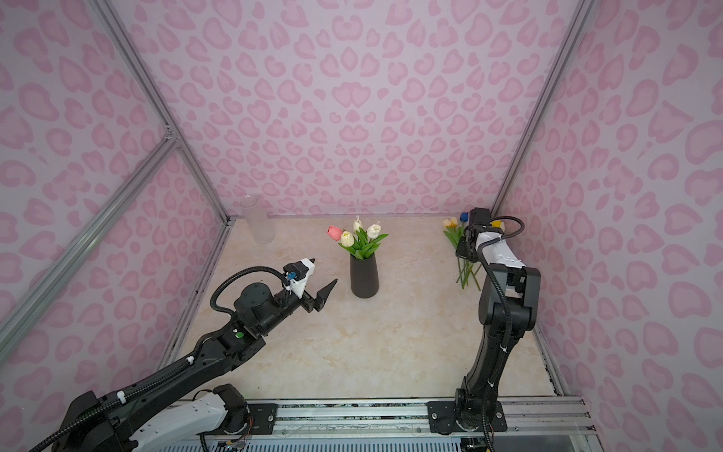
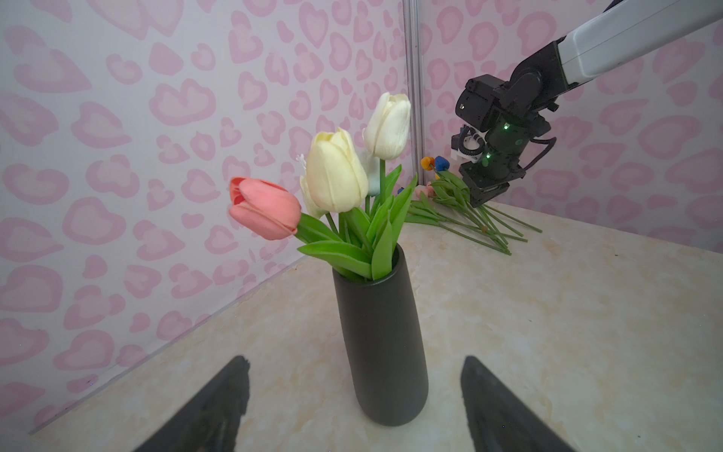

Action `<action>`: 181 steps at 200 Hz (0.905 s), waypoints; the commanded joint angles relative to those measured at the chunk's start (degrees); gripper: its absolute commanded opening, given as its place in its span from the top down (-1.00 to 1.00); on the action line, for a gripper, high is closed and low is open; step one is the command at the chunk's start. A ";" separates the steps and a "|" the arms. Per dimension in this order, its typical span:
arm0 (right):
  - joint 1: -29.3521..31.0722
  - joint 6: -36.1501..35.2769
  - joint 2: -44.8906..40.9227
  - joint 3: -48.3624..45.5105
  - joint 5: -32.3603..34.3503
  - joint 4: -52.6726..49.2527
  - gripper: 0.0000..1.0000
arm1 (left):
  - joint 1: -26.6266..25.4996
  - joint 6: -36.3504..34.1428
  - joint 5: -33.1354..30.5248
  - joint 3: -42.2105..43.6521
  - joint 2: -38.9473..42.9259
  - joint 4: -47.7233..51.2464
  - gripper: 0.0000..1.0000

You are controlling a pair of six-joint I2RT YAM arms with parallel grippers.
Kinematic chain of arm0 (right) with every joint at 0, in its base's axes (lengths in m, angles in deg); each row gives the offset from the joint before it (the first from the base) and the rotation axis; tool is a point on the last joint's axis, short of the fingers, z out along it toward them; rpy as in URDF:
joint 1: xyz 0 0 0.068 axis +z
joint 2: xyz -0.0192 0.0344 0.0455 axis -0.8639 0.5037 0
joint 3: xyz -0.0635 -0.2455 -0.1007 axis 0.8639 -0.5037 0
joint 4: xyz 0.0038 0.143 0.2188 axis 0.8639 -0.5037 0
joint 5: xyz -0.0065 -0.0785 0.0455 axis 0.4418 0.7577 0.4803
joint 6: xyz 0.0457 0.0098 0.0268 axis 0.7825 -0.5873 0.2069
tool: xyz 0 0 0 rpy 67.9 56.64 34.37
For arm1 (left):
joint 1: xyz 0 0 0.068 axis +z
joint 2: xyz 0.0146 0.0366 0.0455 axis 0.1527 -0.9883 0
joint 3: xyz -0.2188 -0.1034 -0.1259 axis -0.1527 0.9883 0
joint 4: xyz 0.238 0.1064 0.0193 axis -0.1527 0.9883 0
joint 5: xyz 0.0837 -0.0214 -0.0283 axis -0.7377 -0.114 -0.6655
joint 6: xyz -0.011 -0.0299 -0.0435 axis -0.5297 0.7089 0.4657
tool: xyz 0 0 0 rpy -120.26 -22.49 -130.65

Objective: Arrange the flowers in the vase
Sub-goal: 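Lower the right gripper onto the pile and close on a tulip stem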

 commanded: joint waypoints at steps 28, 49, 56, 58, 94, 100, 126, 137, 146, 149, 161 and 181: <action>0.60 -0.93 -4.42 -3.32 1.36 0.44 0.96 | 0.04 0.04 -0.03 -0.14 0.43 -0.44 -0.72; 1.37 -1.95 -5.26 -1.17 1.21 -2.65 0.86 | 0.04 0.21 -0.09 -0.06 0.54 -1.05 -0.72; 1.72 -2.26 -5.67 -1.01 1.25 -3.00 0.85 | 0.04 0.26 -0.04 0.02 0.43 -1.24 -0.72; 1.84 -2.31 -5.83 -1.07 1.13 -3.07 0.86 | 0.04 0.31 0.01 -0.04 0.40 -1.31 -0.72; 5.39 -2.66 -8.37 -3.91 -0.19 -2.58 1.00 | 0.04 0.44 0.72 -0.58 -0.36 -1.22 -0.71; 6.59 -2.90 -8.96 -4.49 -0.27 -2.04 1.00 | 0.00 0.46 0.74 -0.59 -0.26 -1.28 -0.71; 12.27 -4.06 -10.91 -9.28 0.70 1.16 0.93 | 0.04 0.16 0.79 -0.58 -0.52 -1.60 -0.72; 14.06 -4.46 -10.39 -9.56 1.16 1.71 0.93 | 0.04 -0.04 0.96 -0.92 -0.90 -1.21 -0.71; 14.89 -4.84 -9.45 -9.43 0.86 1.87 0.92 | 0.04 -0.04 1.02 -1.11 -1.06 -1.03 -0.71; 15.18 -5.13 -9.09 -9.32 0.35 1.93 0.91 | 0.04 -0.08 1.04 -1.11 -1.08 -1.12 -0.71; 16.03 -5.68 -7.31 -8.40 -0.34 1.64 0.87 | 0.04 0.06 1.18 -0.94 -1.19 -1.49 -0.71; 16.57 -6.57 -4.81 -7.72 0.01 1.72 0.82 | 0.05 0.20 1.28 -1.00 -1.30 -1.43 -0.71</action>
